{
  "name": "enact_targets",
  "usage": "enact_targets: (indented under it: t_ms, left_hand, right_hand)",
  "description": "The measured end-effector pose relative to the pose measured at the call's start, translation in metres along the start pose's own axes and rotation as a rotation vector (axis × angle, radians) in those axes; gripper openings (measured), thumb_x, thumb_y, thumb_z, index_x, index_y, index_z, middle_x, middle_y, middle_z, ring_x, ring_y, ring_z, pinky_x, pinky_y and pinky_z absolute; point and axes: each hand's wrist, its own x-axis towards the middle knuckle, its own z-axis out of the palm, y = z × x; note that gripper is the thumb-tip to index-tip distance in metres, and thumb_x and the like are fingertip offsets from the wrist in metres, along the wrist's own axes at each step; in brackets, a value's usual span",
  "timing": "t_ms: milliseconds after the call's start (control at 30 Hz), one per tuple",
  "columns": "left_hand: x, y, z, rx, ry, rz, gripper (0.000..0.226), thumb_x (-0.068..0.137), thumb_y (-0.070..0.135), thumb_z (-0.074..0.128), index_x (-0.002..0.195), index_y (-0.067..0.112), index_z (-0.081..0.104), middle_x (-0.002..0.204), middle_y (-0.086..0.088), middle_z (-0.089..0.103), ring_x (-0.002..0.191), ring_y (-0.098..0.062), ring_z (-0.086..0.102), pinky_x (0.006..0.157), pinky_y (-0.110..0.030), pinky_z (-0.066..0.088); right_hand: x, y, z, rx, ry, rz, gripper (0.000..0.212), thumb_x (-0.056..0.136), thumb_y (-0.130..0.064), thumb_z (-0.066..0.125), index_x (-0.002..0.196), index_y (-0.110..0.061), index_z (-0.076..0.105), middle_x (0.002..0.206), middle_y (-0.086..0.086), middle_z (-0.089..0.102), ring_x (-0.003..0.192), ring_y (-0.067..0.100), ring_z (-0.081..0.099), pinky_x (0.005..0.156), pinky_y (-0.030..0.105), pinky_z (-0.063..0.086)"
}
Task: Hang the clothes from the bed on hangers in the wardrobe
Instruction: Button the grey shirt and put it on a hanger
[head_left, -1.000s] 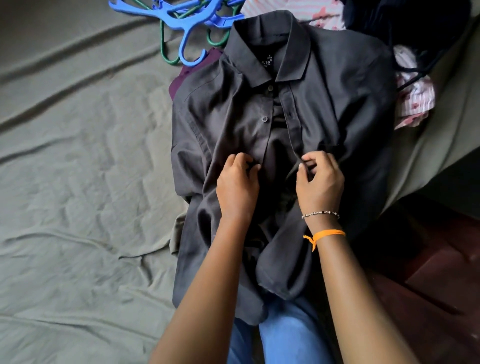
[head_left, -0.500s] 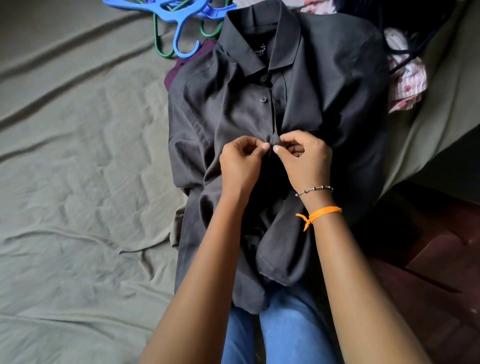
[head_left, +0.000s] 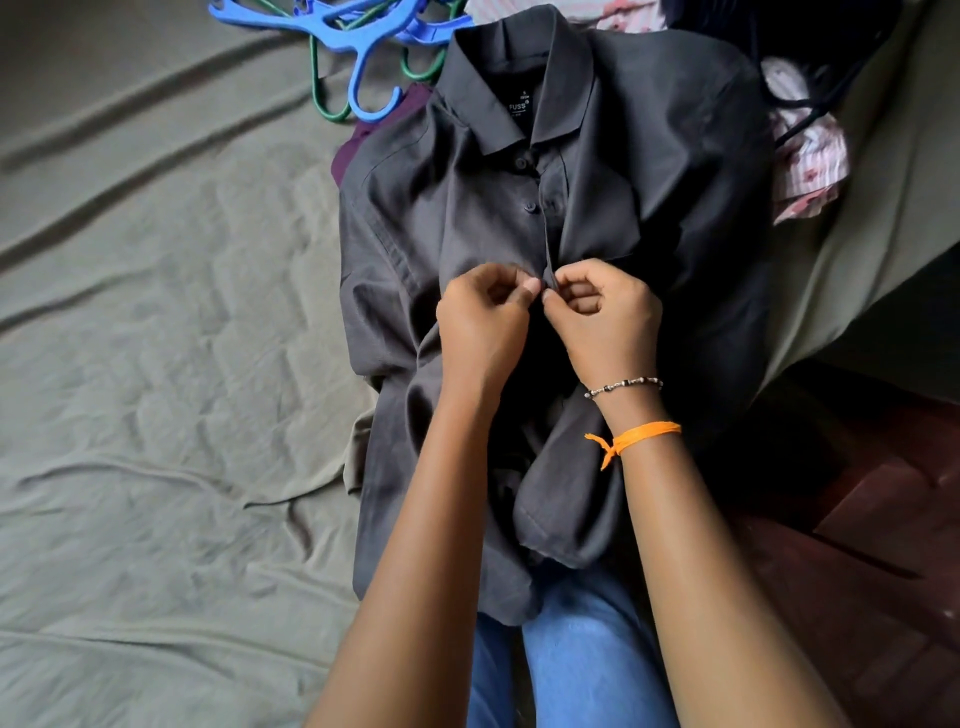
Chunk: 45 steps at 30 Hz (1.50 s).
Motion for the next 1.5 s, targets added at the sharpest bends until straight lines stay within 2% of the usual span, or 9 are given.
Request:
enact_targets:
  t_ms: [167, 400, 533, 733, 1033, 1167, 1233, 1367, 1500]
  left_hand:
    - [-0.002, 0.004, 0.0, -0.264, -0.103, -0.202, 0.017, 0.088, 0.007, 0.063, 0.072, 0.011, 0.065, 0.054, 0.006, 0.056, 0.044, 0.004, 0.048, 0.047, -0.01, 0.041]
    - [-0.002, 0.007, -0.003, -0.39, -0.195, -0.258, 0.021, 0.09, 0.001, 0.059, 0.07, 0.006, 0.061, 0.041, 0.01, 0.051, 0.035, 0.003, 0.044, 0.039, -0.009, 0.036]
    - [0.0, 0.004, -0.004, -0.339, -0.214, -0.239, 0.02, 0.087, 0.002, 0.062, 0.069, 0.009, 0.064, 0.045, 0.009, 0.053, 0.038, 0.003, 0.046, 0.041, -0.009, 0.037]
    - [0.007, -0.002, -0.006, -0.305, -0.246, -0.294, 0.021, 0.089, 0.022, 0.065, 0.069, 0.015, 0.065, 0.058, 0.004, 0.058, 0.055, -0.002, 0.051, 0.057, -0.011, 0.041]
    - [0.011, -0.007, -0.002, -0.363, -0.297, -0.243, 0.022, 0.095, 0.012, 0.054, 0.076, 0.017, 0.064, 0.06, 0.008, 0.058, 0.053, 0.002, 0.047, 0.056, -0.01, 0.037]
    - [-0.017, -0.027, -0.009, -0.092, 0.059, -0.001, 0.017, 0.09, 0.001, 0.054, 0.085, 0.009, 0.069, 0.08, 0.001, 0.067, 0.063, 0.003, 0.057, 0.056, -0.007, 0.043]
    - [-0.036, -0.048, -0.01, 0.131, 0.15, 0.081, 0.011, 0.085, 0.005, 0.058, 0.085, 0.012, 0.066, 0.087, 0.001, 0.066, 0.073, -0.005, 0.061, 0.068, -0.019, 0.049]
    - [-0.047, -0.072, 0.006, 0.404, 0.137, 0.191, 0.026, 0.072, 0.011, 0.072, 0.094, 0.01, 0.057, 0.099, -0.005, 0.055, 0.089, -0.027, 0.055, 0.08, -0.036, 0.045]
    - [-0.025, -0.063, 0.01, 0.535, 0.143, 0.267, 0.015, 0.075, 0.009, 0.065, 0.088, 0.006, 0.058, 0.095, -0.012, 0.058, 0.09, -0.033, 0.052, 0.078, -0.04, 0.041]
  right_hand:
    - [-0.003, 0.002, -0.003, 0.069, 0.016, 0.009, 0.008, 0.076, -0.003, 0.071, 0.084, -0.003, 0.07, 0.066, -0.018, 0.057, 0.056, -0.008, 0.056, 0.059, 0.008, 0.047]
    - [-0.002, 0.004, -0.008, 0.227, -0.05, 0.114, 0.008, 0.084, -0.004, 0.065, 0.08, -0.01, 0.069, 0.068, -0.007, 0.065, 0.062, 0.003, 0.061, 0.064, 0.021, 0.053]
    - [0.001, 0.003, -0.011, 0.371, -0.117, 0.272, 0.021, 0.085, 0.001, 0.062, 0.071, -0.014, 0.065, 0.057, -0.008, 0.065, 0.052, 0.002, 0.06, 0.054, 0.016, 0.049]
    - [0.003, -0.002, -0.009, 0.288, -0.128, 0.217, 0.022, 0.079, 0.005, 0.067, 0.069, -0.015, 0.062, 0.062, 0.003, 0.062, 0.049, 0.002, 0.058, 0.053, 0.015, 0.049]
    - [0.01, 0.005, -0.02, 0.416, -0.237, 0.399, 0.017, 0.09, -0.003, 0.057, 0.079, -0.016, 0.061, 0.063, -0.008, 0.063, 0.053, -0.004, 0.056, 0.055, 0.009, 0.041]
    - [-0.017, 0.017, -0.023, 0.085, 0.08, 0.029, 0.019, 0.079, 0.0, 0.053, 0.087, -0.017, 0.057, 0.075, -0.004, 0.056, 0.058, 0.001, 0.05, 0.059, 0.014, 0.04]
    - [-0.044, 0.026, -0.019, -0.023, 0.152, -0.077, 0.018, 0.073, -0.002, 0.052, 0.086, -0.014, 0.053, 0.079, 0.003, 0.05, 0.065, 0.013, 0.047, 0.062, 0.022, 0.039]
    - [-0.07, 0.041, 0.002, -0.349, 0.144, -0.015, 0.035, 0.069, -0.019, 0.072, 0.091, -0.01, 0.047, 0.096, 0.008, 0.047, 0.086, 0.026, 0.049, 0.068, 0.03, 0.036]
    - [-0.043, 0.037, 0.0, -0.427, 0.25, 0.051, 0.019, 0.071, -0.015, 0.058, 0.088, -0.01, 0.053, 0.096, 0.013, 0.054, 0.09, 0.036, 0.051, 0.069, 0.033, 0.031]
